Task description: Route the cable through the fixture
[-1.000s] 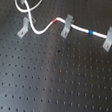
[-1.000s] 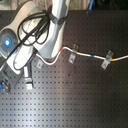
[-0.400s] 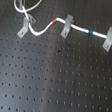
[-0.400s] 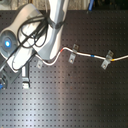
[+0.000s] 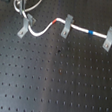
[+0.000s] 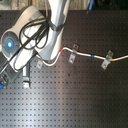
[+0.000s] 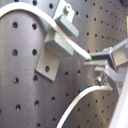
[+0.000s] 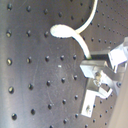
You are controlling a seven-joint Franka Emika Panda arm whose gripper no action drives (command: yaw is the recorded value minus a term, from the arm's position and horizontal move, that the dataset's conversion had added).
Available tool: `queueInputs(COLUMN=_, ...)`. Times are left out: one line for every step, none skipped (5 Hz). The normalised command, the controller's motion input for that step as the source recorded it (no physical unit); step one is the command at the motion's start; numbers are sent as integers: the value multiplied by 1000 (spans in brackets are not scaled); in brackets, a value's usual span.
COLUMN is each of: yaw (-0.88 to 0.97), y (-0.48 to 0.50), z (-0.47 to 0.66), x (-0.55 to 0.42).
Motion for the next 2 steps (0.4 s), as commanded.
queueInputs(yaw=0, y=-4, z=379, x=-3)
queueInputs(yaw=0, y=1, z=174, x=3)
